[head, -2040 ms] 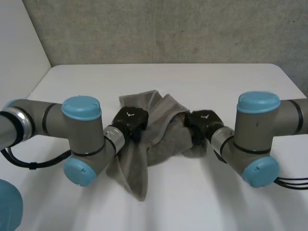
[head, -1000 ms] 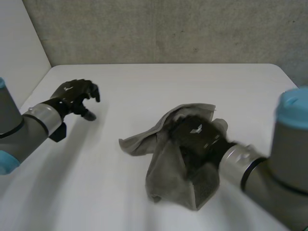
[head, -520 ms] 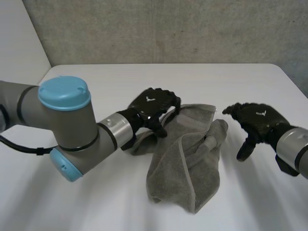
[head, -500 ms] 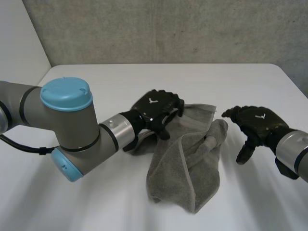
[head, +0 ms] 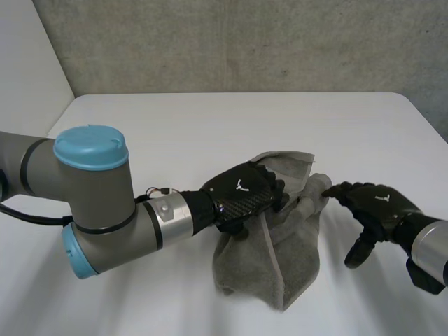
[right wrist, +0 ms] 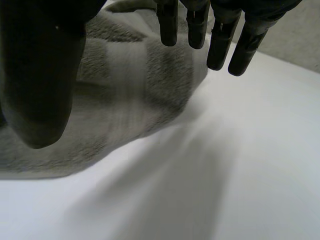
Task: Fold the towel.
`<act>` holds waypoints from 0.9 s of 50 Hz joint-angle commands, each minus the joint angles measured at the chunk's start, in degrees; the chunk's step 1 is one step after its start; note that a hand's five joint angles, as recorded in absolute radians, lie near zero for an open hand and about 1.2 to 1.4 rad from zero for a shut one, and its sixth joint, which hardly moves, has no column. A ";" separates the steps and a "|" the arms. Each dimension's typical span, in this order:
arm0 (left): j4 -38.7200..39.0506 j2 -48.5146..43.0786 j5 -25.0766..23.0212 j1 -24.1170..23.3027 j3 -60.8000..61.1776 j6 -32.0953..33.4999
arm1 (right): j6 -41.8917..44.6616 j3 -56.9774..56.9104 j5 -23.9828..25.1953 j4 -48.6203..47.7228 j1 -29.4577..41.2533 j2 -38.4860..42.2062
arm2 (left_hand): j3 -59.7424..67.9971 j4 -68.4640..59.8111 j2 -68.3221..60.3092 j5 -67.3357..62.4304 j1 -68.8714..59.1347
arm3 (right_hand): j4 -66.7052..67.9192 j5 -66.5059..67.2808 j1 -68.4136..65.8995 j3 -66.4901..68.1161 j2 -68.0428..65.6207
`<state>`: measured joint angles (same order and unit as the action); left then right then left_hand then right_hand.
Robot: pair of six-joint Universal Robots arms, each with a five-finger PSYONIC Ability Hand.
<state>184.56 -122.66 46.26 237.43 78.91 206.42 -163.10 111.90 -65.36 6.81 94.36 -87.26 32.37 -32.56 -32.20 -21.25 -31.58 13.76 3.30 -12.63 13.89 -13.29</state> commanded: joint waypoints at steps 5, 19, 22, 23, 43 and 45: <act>-0.60 -3.11 7.88 -0.13 -1.83 11.98 | -3.36 3.14 0.05 -0.05 6.71 -0.01 | 6.39 -6.21 -6.57 -7.51 -7.18 | -3.76 -3.30 2.63 -3.89 3.29; -1.30 -1.97 10.42 0.75 -2.27 9.98 | -15.48 2.45 1.11 -2.06 15.41 3.13 | 47.63 -47.44 -47.80 -48.75 -48.42 | -3.76 -3.30 2.63 -3.89 3.29; -1.31 -1.09 12.62 1.36 -2.97 5.95 | -17.33 0.52 0.50 -4.69 18.39 7.52 | 47.63 -47.44 -47.80 -48.75 -48.42 | -3.76 -3.30 2.63 -3.89 3.29; -1.22 -0.57 13.32 1.45 -3.15 3.58 | -18.21 -0.80 0.23 -5.57 19.80 9.55 | 47.63 -47.44 -47.80 -48.75 -48.42 | -3.76 -3.30 2.63 -3.89 3.29; -4.03 6.73 15.26 5.67 2.91 -4.09 | -27.89 -11.80 -0.47 -6.90 23.06 20.29 | 47.63 -47.44 -47.80 -48.75 -48.42 | 66.24 66.70 -67.37 66.11 -66.71; -4.38 7.88 15.18 6.20 3.79 -4.27 | -27.89 -12.32 -0.47 -6.73 23.06 19.50 | 47.63 -47.44 -47.80 -48.75 -48.42 | 66.24 66.70 -67.37 66.11 -66.71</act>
<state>181.57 -117.71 61.69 241.97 79.80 202.15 -190.77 101.12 -66.06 -0.18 117.88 -65.97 76.28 -77.28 -75.08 -64.35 -73.38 76.36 66.92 -76.33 75.79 -74.31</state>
